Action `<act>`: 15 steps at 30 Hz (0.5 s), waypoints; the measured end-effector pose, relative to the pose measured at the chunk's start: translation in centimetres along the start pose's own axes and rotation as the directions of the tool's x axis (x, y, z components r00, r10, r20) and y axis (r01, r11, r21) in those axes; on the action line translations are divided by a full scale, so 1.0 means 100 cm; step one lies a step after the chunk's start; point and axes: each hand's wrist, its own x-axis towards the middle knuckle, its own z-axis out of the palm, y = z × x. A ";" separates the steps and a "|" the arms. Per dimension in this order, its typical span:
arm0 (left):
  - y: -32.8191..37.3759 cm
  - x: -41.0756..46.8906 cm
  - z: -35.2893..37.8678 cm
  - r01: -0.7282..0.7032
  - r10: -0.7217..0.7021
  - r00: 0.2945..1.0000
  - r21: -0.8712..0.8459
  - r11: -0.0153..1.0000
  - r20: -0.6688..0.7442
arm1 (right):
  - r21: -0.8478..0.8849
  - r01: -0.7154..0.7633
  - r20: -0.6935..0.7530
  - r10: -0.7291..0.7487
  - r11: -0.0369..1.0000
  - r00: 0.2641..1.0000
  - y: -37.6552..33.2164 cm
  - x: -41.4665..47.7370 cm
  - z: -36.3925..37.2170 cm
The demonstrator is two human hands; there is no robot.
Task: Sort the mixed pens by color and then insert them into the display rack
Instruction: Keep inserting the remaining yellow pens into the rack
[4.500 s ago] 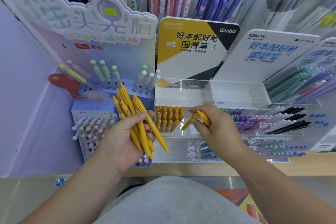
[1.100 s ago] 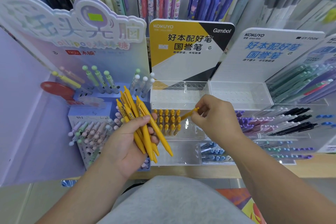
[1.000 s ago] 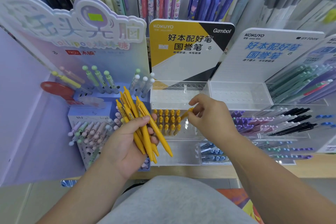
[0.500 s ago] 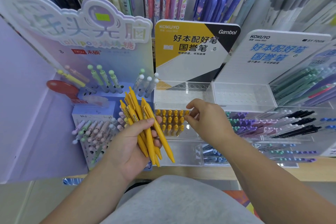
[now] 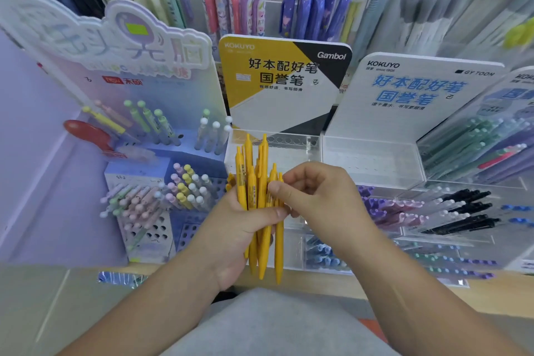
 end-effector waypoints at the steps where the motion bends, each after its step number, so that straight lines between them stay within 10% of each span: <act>1: -0.001 0.000 0.006 -0.001 0.001 1.000 0.001 1.000 -0.008 | 0.004 -0.007 0.003 0.007 1.000 1.000 0.002 0.001 -0.004; 15: -0.013 -0.003 -0.001 0.014 -0.018 0.999 -0.121 0.993 -0.033 | 0.192 0.132 -0.009 -0.133 0.973 0.991 0.009 -0.001 -0.031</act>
